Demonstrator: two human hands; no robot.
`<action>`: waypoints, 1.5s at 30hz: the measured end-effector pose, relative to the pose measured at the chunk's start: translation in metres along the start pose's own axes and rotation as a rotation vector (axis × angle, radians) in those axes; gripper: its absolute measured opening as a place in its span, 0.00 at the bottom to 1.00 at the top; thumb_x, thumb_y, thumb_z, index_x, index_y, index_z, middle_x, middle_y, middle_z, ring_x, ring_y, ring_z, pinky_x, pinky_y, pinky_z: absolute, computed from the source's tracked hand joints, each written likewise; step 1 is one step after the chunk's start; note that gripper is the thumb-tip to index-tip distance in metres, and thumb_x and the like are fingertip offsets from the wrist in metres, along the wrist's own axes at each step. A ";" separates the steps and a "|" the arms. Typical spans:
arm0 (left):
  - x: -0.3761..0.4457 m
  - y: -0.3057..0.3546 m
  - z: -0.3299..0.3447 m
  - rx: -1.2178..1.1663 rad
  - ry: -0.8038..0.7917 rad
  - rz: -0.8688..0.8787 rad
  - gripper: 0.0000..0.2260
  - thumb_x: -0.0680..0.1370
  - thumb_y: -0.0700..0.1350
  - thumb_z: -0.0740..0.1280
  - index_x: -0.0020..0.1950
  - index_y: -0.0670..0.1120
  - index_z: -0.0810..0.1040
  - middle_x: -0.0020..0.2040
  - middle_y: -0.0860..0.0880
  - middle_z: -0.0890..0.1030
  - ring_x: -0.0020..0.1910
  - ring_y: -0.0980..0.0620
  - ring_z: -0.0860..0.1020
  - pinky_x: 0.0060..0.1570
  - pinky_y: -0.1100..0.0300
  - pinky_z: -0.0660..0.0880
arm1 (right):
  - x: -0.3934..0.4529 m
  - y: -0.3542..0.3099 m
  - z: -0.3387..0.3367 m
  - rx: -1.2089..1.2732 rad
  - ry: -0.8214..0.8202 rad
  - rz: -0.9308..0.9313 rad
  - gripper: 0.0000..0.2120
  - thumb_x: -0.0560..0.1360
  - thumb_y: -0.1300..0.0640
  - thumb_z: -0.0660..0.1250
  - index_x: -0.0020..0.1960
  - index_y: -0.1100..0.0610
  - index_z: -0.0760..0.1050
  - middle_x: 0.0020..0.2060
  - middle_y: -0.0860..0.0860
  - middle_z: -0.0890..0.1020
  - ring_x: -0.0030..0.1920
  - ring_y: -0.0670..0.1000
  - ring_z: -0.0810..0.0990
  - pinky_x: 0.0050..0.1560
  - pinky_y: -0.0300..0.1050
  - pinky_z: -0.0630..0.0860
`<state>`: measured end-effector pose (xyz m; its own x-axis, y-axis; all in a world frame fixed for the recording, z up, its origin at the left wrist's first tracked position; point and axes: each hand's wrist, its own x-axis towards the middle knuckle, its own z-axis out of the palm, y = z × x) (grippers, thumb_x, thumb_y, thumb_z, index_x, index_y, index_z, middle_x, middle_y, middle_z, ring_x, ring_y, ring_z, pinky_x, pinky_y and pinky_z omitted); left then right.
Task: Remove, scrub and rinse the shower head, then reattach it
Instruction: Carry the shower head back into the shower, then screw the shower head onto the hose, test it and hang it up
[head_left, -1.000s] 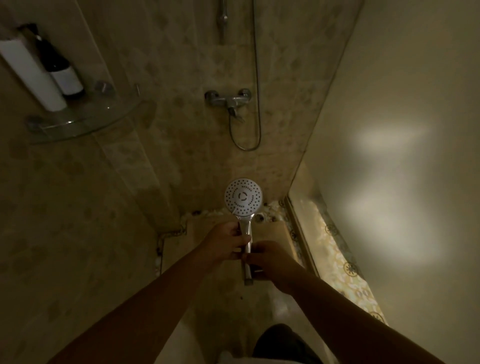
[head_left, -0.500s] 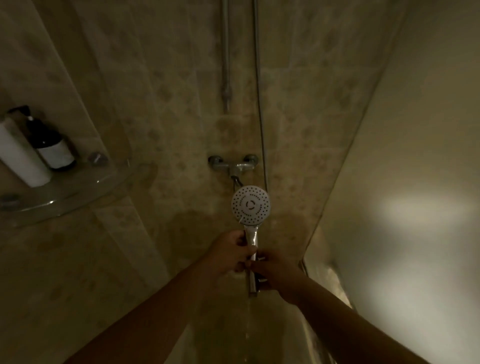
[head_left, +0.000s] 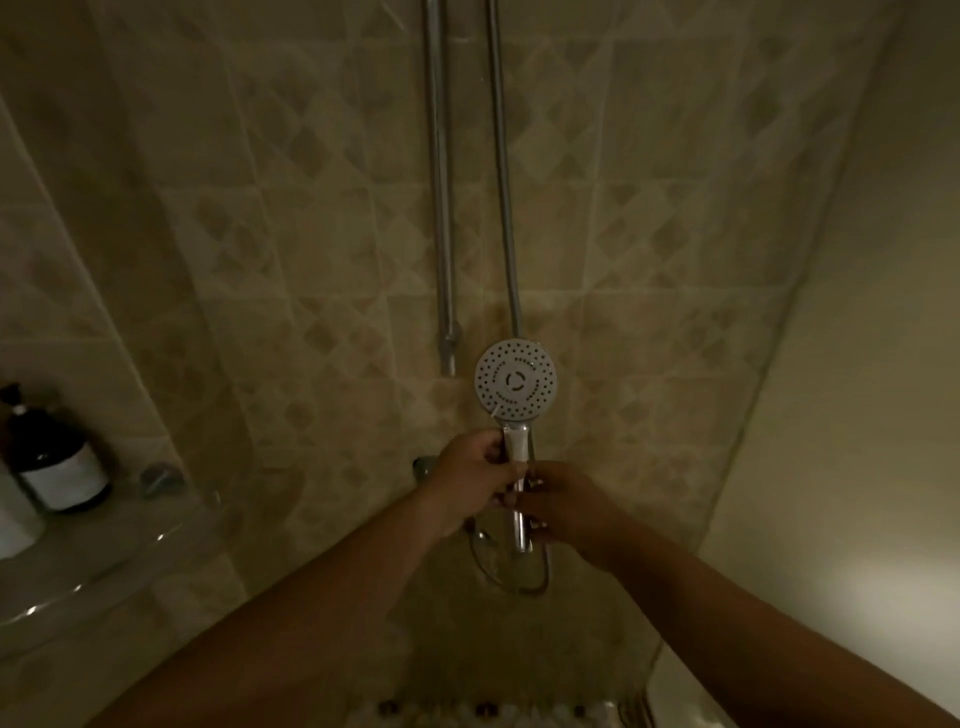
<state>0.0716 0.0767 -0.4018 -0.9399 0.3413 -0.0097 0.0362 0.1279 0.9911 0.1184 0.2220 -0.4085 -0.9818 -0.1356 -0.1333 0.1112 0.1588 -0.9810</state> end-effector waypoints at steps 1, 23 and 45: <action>0.011 0.010 -0.004 -0.003 0.008 0.030 0.07 0.75 0.37 0.70 0.51 0.46 0.81 0.45 0.46 0.85 0.44 0.47 0.84 0.40 0.53 0.80 | 0.010 -0.011 -0.004 0.002 0.007 -0.022 0.08 0.74 0.60 0.72 0.53 0.57 0.80 0.45 0.56 0.83 0.42 0.51 0.84 0.43 0.48 0.82; 0.129 0.321 -0.090 0.477 0.134 0.678 0.09 0.77 0.37 0.68 0.56 0.44 0.79 0.46 0.47 0.83 0.43 0.51 0.81 0.44 0.54 0.79 | 0.115 -0.315 -0.065 -0.282 0.285 -0.628 0.10 0.74 0.59 0.69 0.51 0.46 0.76 0.42 0.48 0.81 0.42 0.49 0.81 0.46 0.52 0.80; 0.197 0.433 -0.089 0.588 0.647 0.779 0.05 0.77 0.40 0.66 0.50 0.40 0.80 0.46 0.42 0.82 0.47 0.44 0.80 0.45 0.56 0.76 | 0.101 -0.444 -0.120 -0.344 0.558 -0.679 0.10 0.75 0.58 0.70 0.54 0.54 0.72 0.44 0.54 0.79 0.42 0.54 0.82 0.43 0.56 0.84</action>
<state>-0.1279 0.1165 0.0377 -0.5859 0.0010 0.8104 0.6706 0.5620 0.4841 -0.0488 0.2556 0.0305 -0.7619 0.1687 0.6253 -0.4753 0.5101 -0.7168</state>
